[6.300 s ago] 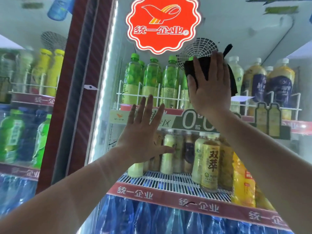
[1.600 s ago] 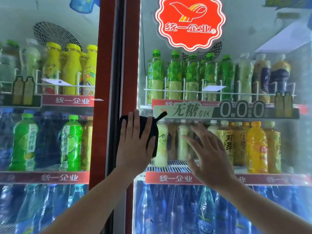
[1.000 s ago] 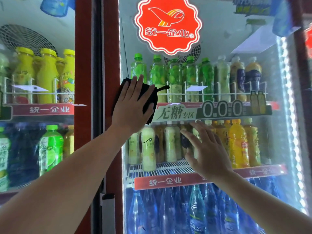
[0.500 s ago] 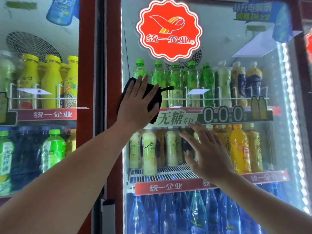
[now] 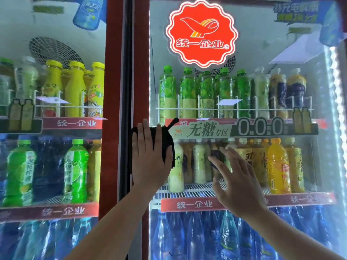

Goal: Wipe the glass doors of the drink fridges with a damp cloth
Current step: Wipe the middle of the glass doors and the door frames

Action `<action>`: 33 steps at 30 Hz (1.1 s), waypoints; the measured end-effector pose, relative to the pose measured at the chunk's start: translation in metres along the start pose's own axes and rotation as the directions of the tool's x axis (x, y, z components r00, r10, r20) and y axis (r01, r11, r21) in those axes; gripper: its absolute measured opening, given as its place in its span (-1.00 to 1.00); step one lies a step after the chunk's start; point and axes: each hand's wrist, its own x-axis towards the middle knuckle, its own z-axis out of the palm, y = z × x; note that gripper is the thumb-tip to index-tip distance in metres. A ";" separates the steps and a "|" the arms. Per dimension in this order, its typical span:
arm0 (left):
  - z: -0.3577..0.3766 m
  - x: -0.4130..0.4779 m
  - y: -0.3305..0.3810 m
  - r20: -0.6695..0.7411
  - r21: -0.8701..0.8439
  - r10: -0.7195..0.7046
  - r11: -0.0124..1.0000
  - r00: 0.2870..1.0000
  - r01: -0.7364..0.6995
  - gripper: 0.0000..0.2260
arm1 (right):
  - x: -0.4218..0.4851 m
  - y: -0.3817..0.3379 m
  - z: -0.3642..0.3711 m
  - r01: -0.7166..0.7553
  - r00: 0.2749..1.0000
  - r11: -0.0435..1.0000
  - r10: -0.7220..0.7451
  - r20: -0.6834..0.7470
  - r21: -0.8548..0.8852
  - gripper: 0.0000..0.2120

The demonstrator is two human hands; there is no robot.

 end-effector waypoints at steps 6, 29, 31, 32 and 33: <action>0.000 -0.044 0.016 0.052 0.040 -0.101 0.994 0.994 0.099 -0.43 | -0.012 -0.012 0.007 -0.017 0.998 1.000 0.017 0.066 0.011 -0.44; 0.015 -0.050 0.060 0.026 -0.043 0.010 0.999 1.000 -0.009 -0.46 | -0.027 0.016 0.027 -0.056 0.998 0.998 0.056 0.022 0.007 -0.47; 0.018 -0.071 0.063 0.028 -0.053 0.051 0.997 0.998 -0.049 -0.46 | -0.028 0.015 0.027 -0.054 0.998 0.999 0.054 0.014 0.005 -0.47; 0.019 -0.080 0.064 0.033 -0.058 0.072 0.996 0.997 -0.070 -0.47 | -0.029 0.014 0.026 -0.051 0.999 0.999 0.051 0.015 -0.004 -0.47; 0.019 -0.089 0.065 0.038 -0.065 0.085 0.994 0.996 -0.083 -0.47 | -0.031 0.014 0.025 -0.045 0.999 0.999 0.045 0.023 -0.013 -0.47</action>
